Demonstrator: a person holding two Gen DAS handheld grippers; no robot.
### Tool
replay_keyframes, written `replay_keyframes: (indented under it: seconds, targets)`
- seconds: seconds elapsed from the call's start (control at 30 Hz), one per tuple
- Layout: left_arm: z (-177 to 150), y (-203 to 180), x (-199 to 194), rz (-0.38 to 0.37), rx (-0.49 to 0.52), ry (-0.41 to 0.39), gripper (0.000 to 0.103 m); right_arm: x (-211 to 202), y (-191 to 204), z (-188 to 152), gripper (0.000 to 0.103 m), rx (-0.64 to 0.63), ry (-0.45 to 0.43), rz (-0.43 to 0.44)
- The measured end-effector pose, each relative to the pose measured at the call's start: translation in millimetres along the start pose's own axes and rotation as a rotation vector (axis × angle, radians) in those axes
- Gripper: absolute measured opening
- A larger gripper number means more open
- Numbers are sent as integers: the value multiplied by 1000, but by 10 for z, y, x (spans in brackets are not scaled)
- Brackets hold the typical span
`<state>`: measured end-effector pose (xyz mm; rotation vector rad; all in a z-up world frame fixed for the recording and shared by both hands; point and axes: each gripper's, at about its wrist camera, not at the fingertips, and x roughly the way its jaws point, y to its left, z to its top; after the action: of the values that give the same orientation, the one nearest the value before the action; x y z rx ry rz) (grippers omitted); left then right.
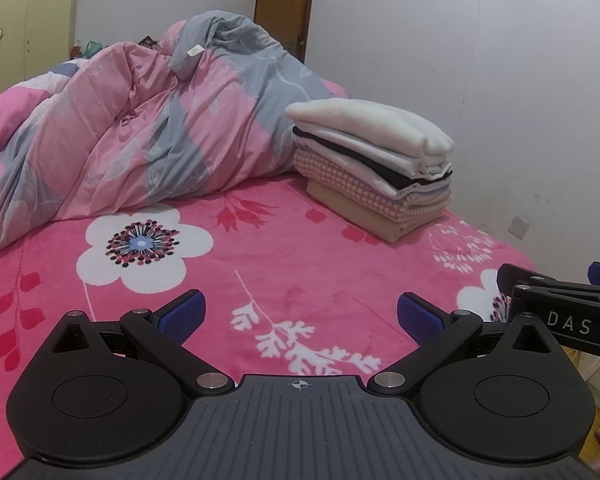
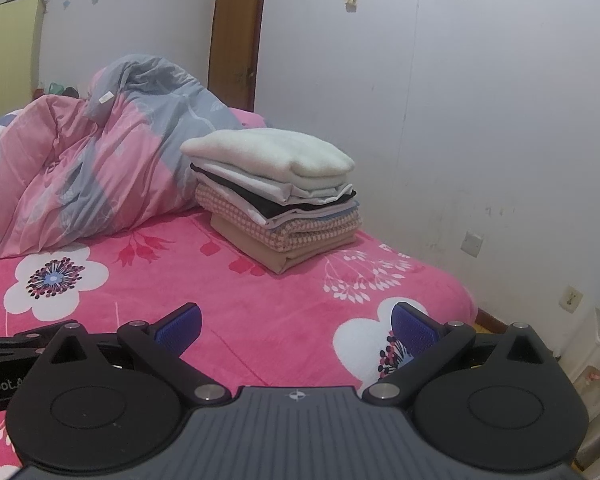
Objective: Fold clothes
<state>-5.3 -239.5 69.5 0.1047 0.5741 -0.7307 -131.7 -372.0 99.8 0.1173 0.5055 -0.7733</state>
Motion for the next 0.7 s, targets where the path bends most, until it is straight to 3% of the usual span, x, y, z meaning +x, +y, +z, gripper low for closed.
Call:
replay_keyframes:
  seconds: [0.7]
  targets:
    - [-9, 54, 22, 3, -9, 5, 103, -5, 82, -5, 103, -13, 3, 2]
